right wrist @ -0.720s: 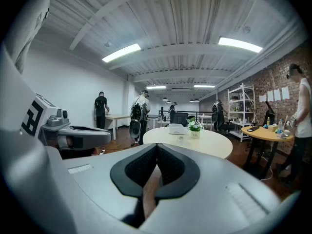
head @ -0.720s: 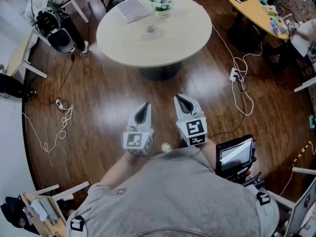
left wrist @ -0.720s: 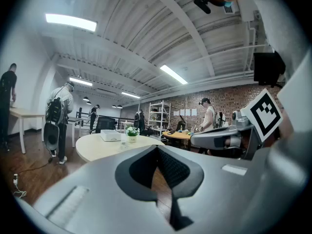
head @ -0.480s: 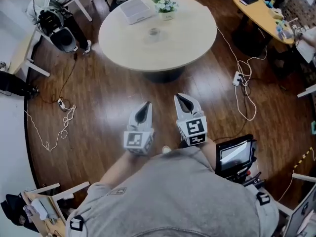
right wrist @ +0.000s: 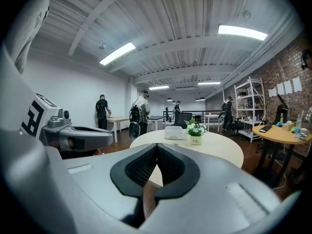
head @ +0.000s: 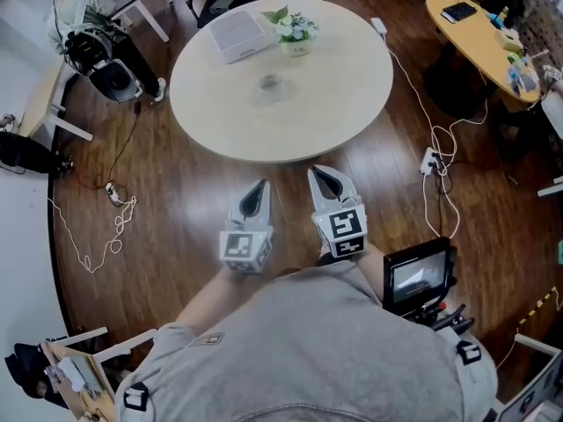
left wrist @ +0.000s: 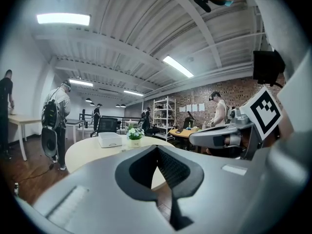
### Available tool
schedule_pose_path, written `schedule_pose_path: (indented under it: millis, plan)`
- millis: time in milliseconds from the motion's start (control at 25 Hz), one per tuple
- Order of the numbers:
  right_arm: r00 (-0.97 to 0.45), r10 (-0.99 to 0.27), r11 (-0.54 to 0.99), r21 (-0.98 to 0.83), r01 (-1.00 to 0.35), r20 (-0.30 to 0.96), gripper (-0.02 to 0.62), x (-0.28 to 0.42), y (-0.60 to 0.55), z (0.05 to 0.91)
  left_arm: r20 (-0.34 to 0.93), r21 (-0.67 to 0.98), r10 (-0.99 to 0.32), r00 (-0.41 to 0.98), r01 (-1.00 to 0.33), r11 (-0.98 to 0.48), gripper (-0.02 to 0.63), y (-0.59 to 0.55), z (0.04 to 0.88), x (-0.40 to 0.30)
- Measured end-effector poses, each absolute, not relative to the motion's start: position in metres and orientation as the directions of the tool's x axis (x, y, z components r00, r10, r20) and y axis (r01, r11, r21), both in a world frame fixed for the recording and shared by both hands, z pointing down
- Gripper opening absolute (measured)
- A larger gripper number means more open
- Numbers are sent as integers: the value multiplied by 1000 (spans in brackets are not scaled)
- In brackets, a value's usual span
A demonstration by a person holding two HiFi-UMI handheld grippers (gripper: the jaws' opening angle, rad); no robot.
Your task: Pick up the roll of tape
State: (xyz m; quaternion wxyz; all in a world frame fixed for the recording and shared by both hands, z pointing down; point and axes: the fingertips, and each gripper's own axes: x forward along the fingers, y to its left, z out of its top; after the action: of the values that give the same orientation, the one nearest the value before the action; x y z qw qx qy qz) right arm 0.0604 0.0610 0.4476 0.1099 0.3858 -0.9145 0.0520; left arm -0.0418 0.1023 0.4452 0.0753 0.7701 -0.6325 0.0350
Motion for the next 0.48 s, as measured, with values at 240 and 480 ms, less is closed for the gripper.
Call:
schedule_pose_path:
  millis: [240,480]
  plan:
    - [-701,-666,721,-22,-693,256,14,70,3,449,162,60,-971,178,-984,-170,2,46,443,-25]
    - [-706,-654,723,-49,-689,271,14,63,-40,457,190,68,-967,171,-985,-161,2,6,452,-27]
